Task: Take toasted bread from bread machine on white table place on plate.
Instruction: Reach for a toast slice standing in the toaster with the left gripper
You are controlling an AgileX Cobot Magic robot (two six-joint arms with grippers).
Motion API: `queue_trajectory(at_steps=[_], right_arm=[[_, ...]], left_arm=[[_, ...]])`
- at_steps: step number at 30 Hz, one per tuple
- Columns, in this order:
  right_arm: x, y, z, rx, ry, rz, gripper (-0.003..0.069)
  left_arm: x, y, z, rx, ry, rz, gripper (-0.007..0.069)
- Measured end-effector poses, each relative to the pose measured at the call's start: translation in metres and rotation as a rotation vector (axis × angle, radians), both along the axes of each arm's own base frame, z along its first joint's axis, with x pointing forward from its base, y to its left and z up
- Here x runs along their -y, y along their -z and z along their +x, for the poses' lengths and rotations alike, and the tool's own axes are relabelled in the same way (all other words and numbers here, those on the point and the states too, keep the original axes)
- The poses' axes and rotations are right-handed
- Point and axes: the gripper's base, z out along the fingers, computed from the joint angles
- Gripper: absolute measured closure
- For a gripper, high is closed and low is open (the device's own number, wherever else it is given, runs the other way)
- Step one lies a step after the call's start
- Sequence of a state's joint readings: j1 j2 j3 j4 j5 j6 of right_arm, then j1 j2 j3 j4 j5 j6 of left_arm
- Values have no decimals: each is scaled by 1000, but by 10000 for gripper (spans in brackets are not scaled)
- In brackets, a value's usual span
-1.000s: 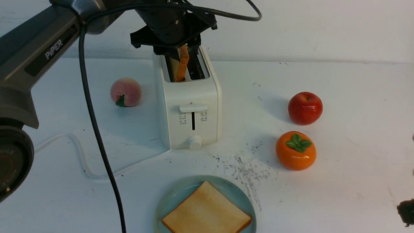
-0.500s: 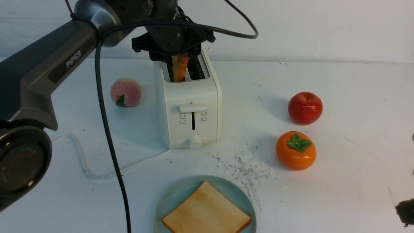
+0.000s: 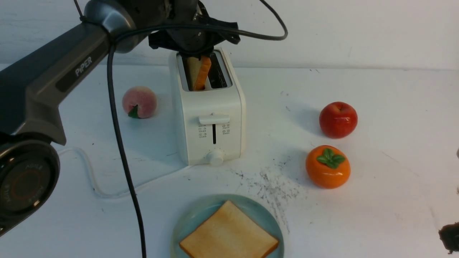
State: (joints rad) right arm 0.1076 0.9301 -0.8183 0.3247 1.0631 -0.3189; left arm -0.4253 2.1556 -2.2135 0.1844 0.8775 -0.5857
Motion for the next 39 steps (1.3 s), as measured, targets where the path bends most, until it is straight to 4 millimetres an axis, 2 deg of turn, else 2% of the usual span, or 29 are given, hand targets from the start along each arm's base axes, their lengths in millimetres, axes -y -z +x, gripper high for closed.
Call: queue_trajectory(at_steps=[6, 17, 24, 30, 36, 39], right_arm=[[0, 0, 0, -1, 0, 1, 636], [-1, 0, 0, -3, 0, 12, 628], [-1, 0, -1, -4, 0, 17, 626], [-2, 0, -1, -4, 1, 22, 624], [-2, 0, -1, -4, 1, 22, 618], [-2, 0, -1, -4, 1, 22, 615]], left_arm=[[-1, 2, -1, -19, -5, 17, 613], [-10, -24, -17, -39, -23, 34, 613], [-12, -24, -16, -37, -32, 59, 616], [-10, -10, -11, -71, -36, 82, 615], [-10, -5, -8, -72, -43, 106, 513], [-12, -2, -7, -81, -52, 132, 391]])
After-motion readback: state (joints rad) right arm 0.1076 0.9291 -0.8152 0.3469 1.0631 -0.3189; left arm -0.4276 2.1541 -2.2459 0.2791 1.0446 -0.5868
